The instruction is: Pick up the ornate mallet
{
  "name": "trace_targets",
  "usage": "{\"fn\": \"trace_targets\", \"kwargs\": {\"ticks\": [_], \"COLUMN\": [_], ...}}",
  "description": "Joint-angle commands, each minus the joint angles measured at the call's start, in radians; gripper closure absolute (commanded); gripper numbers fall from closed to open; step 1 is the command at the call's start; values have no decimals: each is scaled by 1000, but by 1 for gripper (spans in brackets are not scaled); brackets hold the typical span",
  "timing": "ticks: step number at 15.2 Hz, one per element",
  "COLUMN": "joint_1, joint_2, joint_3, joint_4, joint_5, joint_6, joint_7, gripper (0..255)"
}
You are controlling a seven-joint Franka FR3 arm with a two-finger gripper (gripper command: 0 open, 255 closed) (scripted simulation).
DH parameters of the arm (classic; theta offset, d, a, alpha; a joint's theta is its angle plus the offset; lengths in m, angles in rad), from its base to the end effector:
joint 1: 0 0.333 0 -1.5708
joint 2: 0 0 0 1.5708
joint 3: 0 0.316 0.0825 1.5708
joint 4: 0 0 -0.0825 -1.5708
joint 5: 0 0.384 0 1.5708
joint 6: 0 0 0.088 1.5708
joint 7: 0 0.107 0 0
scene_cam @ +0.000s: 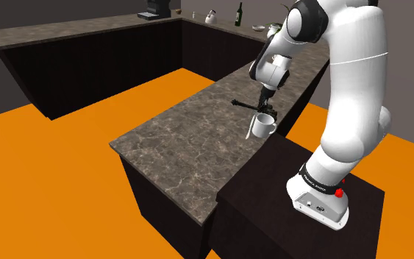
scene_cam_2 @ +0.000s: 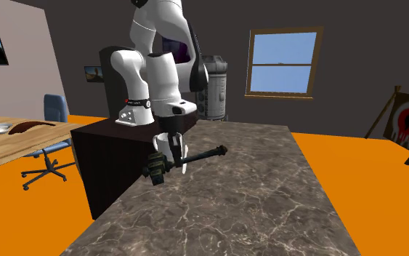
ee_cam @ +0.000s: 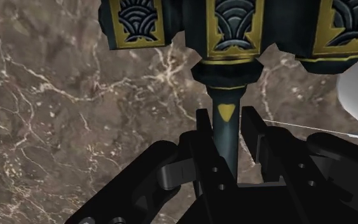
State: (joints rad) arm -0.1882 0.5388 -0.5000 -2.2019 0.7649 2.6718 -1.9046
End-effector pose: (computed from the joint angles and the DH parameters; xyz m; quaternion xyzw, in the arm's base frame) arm 0.4016 -0.3699 0.1650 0.9536 0.2948 0.0587 0.0185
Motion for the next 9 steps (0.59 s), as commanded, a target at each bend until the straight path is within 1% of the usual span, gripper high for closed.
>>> {"fn": "trace_targets", "kwargs": {"ticks": [1,7,9], "joint_1": [17,69,70], "joint_2": [-23,-96,-98], "joint_3": [-22,-88,-90], "joint_4": [-7,-27,-28], "joint_5": [-26,-108,-110], "joint_6": [-15,-60,-61], "joint_7": [21,84,85], "gripper": [255,255,255]}}
